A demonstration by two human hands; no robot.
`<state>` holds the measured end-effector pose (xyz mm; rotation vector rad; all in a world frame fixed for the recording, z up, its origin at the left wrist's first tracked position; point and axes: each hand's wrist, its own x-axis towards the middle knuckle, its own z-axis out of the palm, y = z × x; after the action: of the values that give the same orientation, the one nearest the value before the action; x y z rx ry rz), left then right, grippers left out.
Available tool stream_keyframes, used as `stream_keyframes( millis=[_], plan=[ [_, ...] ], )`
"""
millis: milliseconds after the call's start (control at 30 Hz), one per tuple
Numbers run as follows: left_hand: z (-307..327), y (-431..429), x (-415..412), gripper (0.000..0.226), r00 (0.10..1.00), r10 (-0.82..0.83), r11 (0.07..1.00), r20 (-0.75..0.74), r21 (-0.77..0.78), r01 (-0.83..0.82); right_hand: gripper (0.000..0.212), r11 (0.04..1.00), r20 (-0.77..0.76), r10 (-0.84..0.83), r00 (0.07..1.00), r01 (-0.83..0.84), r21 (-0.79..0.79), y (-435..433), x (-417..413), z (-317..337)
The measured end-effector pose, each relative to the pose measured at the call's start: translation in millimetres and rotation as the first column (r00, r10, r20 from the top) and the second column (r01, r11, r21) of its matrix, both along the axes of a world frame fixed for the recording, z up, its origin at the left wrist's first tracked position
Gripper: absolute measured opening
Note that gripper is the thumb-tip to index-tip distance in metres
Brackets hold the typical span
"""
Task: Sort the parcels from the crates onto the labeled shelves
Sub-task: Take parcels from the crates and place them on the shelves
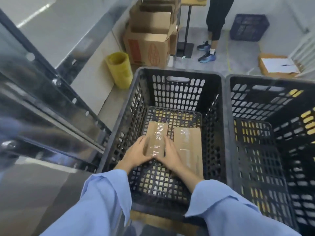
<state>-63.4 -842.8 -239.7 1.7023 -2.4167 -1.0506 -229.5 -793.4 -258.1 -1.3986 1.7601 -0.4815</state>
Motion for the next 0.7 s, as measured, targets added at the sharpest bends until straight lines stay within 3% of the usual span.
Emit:
stream_keyframes(
  millis=[133,367,500,700],
  plan=[
    [-16.1,-2.5,0.0,0.108,0.988,0.069,0.995,-0.137,0.075,-0.059,0.11,1.0,0.01,-0.022,1.0,0.022,0.014,-2.5,4.5,-14.0],
    [-44.6,-8.4,0.3,0.124,0.98,0.143,0.984,-0.137,0.124,-0.126,0.12,0.997,-0.032,-0.036,0.999,0.038,0.064,-9.8,8.6,-34.6],
    [-51.0,-11.0,-1.9,0.119,0.957,0.203,0.974,-0.208,0.143,-0.176,0.119,0.997,-0.04,-0.017,0.999,0.021,0.077,-12.0,10.3,-43.5],
    [-46.9,-11.5,-7.9,0.106,0.91,0.256,0.964,-0.326,0.154,-0.216,0.118,0.991,-0.012,-0.122,0.992,0.123,0.05,-17.8,12.6,-42.7]
  ],
)
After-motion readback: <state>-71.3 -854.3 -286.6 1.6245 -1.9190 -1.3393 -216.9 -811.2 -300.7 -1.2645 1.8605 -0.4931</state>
